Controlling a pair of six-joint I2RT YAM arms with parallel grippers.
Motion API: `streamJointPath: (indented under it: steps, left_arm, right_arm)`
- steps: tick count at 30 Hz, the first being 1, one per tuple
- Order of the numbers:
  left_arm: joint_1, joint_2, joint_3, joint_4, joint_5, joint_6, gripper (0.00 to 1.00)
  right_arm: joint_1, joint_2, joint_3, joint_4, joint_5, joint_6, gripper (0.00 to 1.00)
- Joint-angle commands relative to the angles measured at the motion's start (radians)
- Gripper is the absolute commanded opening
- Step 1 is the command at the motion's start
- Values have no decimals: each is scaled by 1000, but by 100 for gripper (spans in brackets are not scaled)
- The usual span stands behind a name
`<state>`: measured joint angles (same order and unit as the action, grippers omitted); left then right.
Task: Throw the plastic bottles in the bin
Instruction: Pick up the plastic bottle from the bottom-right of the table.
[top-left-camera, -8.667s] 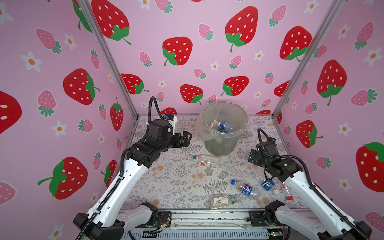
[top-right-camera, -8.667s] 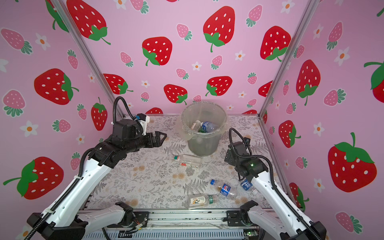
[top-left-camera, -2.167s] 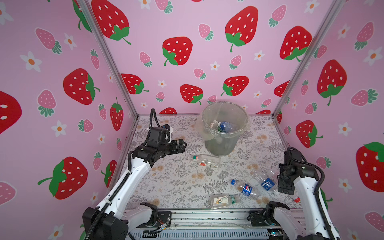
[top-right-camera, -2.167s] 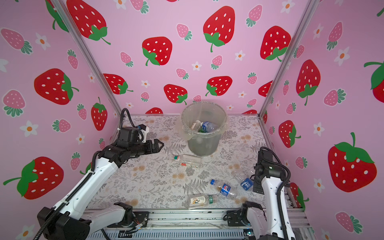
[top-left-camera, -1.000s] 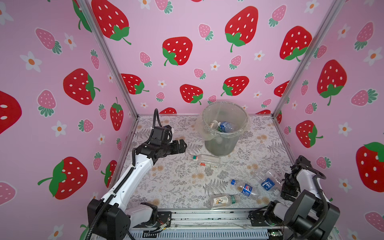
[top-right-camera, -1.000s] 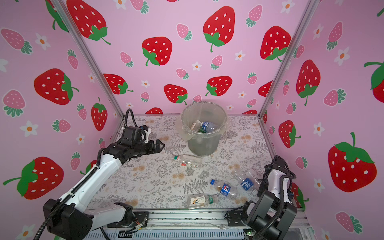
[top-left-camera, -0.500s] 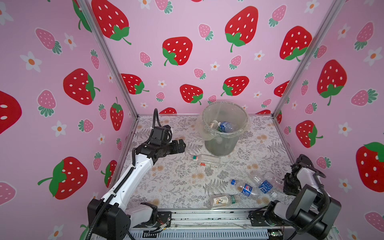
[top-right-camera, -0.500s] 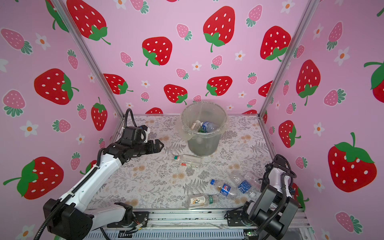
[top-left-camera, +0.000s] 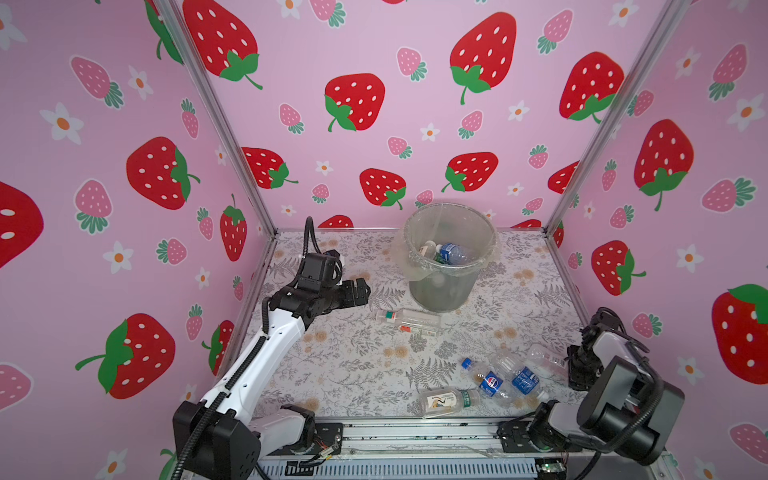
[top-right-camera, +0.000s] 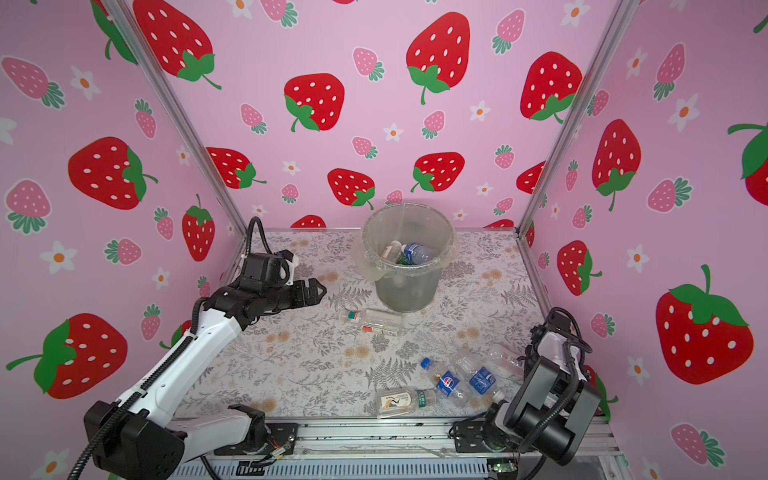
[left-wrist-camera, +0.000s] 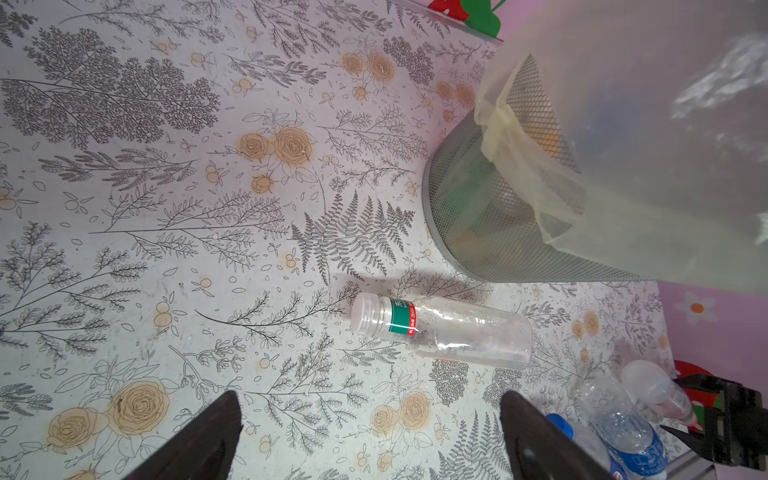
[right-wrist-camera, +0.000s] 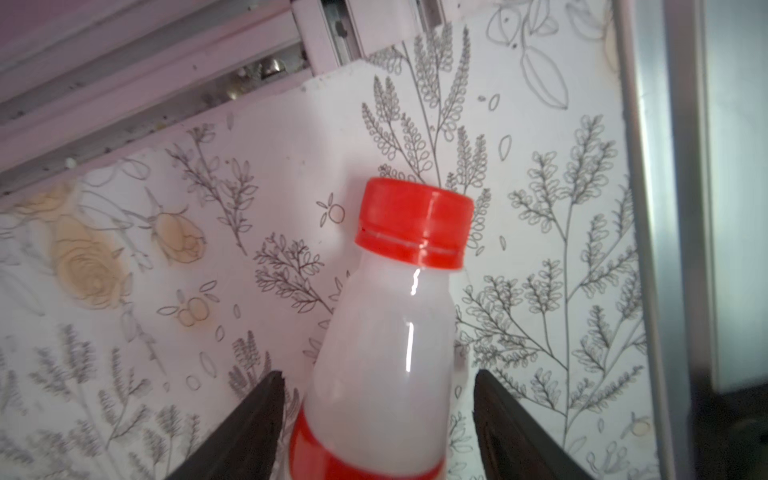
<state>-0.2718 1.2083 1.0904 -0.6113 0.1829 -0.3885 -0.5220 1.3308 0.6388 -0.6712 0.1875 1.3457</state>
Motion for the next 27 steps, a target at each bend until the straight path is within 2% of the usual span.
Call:
streamJointPath:
  steps: [1,6,8,10,17,23,27]
  left_arm:
    - [10,-15,28,-28,-7,14,99]
    - [13,-15,27,-27,-11,13,99]
    - [16,-11,29,-26,-7,14,99]
    - [20,-9,30,-27,-5,13,99]
    - [40,-16,30,-27,2,10,99]
    - [55,-13,31,-32,-4,10,99]
    - [58,-13,29,-35,-11,9,99]
  right_arm:
    - [-6,29,-1,22,-6,-17,68]
    - [-6,9,20,27,10,-23,54]
    - [-6,-39,26,33,4,-24,51]
    - [-6,-94,38,60,-2,-47,42]
    - [-2,-168,161,96,-15,-225,40]
    - [36,-179,220,221,-164,-391,39]
    - [80,-230,173,477,-383,-526,42]
